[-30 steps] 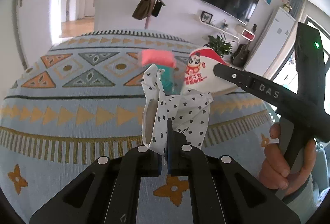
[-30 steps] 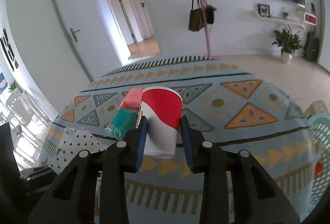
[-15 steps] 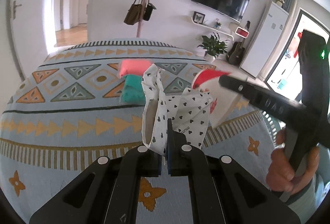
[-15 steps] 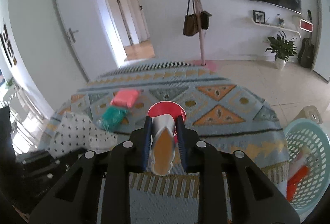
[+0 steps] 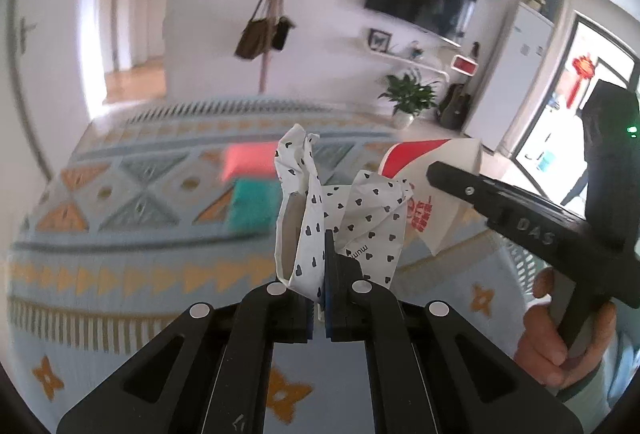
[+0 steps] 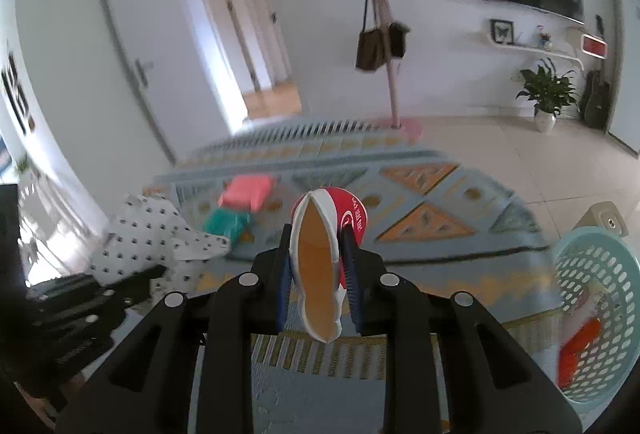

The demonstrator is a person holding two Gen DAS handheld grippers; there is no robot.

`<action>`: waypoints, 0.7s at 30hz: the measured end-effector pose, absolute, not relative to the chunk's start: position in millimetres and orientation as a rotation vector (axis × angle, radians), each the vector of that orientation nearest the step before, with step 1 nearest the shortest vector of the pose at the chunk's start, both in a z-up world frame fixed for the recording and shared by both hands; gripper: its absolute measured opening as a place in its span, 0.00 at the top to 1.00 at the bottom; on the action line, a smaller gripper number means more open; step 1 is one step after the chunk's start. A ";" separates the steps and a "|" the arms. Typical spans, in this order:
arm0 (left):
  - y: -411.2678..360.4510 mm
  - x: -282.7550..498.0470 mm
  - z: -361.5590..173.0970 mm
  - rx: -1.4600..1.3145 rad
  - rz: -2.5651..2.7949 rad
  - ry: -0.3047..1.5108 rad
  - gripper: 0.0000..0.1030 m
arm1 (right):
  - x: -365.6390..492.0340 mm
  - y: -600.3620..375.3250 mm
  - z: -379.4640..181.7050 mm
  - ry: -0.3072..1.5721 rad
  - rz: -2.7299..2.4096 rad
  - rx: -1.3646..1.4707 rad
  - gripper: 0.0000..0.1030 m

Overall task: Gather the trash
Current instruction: 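Carry the napkin and paper cup over the teal basket and open both tools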

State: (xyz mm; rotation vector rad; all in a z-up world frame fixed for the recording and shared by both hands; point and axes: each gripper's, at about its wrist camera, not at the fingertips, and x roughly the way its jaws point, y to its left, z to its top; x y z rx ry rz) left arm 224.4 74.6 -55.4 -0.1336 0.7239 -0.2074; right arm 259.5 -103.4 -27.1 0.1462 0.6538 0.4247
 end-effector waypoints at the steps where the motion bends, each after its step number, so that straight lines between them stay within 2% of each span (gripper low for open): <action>1: 68.6 227.0 -50.7 -0.124 -0.217 0.715 0.98 | 256.5 -114.2 -18.6 0.626 0.407 0.155 0.80; 11: -43.3 265.9 -21.6 -0.016 -0.398 0.669 0.98 | 234.2 -235.4 15.8 0.483 0.154 0.247 0.80; 21: -150.0 309.9 -46.5 -0.005 -0.594 0.774 0.98 | 231.9 -349.1 -28.0 0.573 -0.155 0.389 0.79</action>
